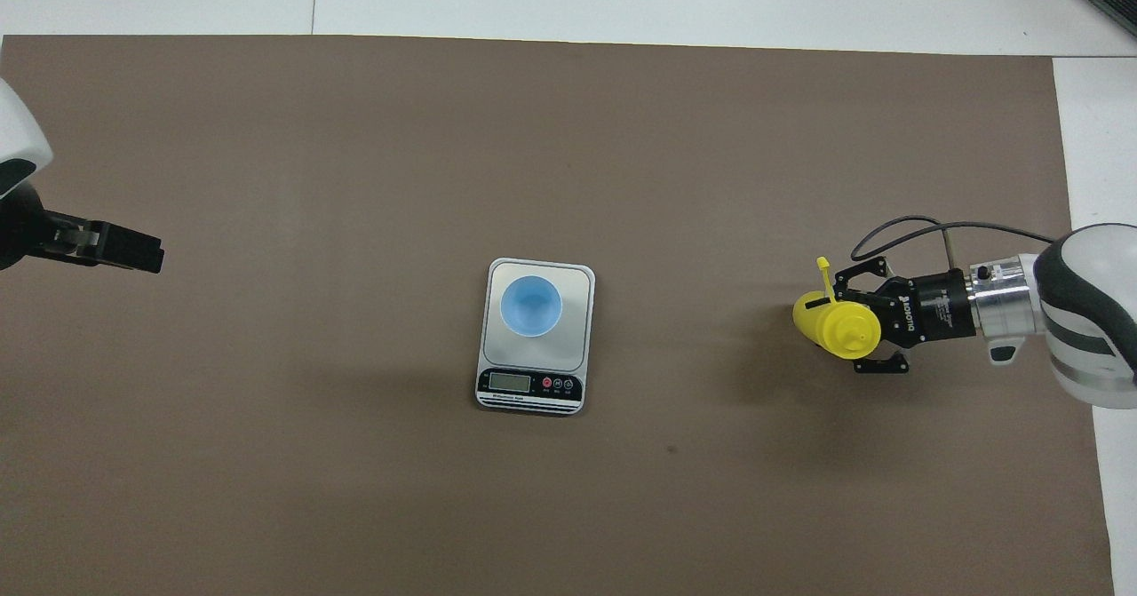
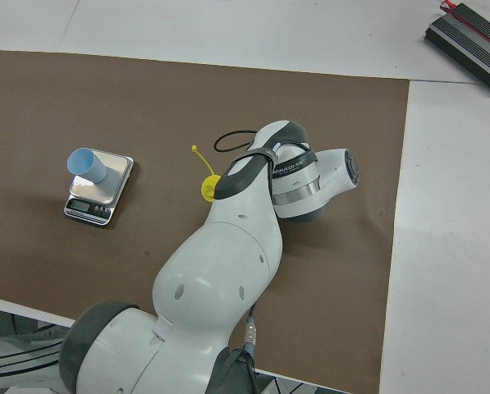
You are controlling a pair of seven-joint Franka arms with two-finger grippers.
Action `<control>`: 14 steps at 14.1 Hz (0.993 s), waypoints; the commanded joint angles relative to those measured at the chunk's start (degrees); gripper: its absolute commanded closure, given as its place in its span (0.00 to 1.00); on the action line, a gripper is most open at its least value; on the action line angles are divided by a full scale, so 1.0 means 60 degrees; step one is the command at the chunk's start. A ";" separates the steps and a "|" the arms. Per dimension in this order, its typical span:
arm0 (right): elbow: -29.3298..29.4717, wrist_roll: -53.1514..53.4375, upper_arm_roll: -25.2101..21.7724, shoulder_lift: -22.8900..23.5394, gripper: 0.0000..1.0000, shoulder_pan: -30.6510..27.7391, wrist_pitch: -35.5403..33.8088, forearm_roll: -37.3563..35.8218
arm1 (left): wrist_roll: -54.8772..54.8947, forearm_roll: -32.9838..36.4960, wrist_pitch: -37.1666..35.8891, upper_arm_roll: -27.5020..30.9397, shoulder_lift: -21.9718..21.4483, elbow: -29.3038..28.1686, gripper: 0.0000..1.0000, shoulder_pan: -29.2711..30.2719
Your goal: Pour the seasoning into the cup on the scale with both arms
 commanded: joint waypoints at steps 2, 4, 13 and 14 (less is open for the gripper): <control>0.0423 -0.0009 0.0075 -0.0518 0.00 -0.0045 0.0294 -0.1599 | 0.0046 0.0119 -0.0052 -0.0019 -0.0030 -0.0047 0.00 -0.0018; 0.0542 -0.0054 0.0075 -0.1014 0.00 -0.0074 0.0571 -0.2232 | 0.0046 0.0119 -0.0052 -0.0019 -0.0030 -0.0047 0.00 -0.0018; 0.0776 -0.1650 0.0192 -0.2802 0.00 0.0465 0.0939 -0.5541 | 0.0061 0.0119 -0.0052 -0.0019 -0.0030 -0.0047 0.00 -0.0018; 0.0820 -0.1651 0.0192 -0.2992 0.00 0.0715 0.0953 -0.5951 | 0.0061 0.0119 -0.0052 -0.0019 -0.0030 -0.0047 0.00 -0.0004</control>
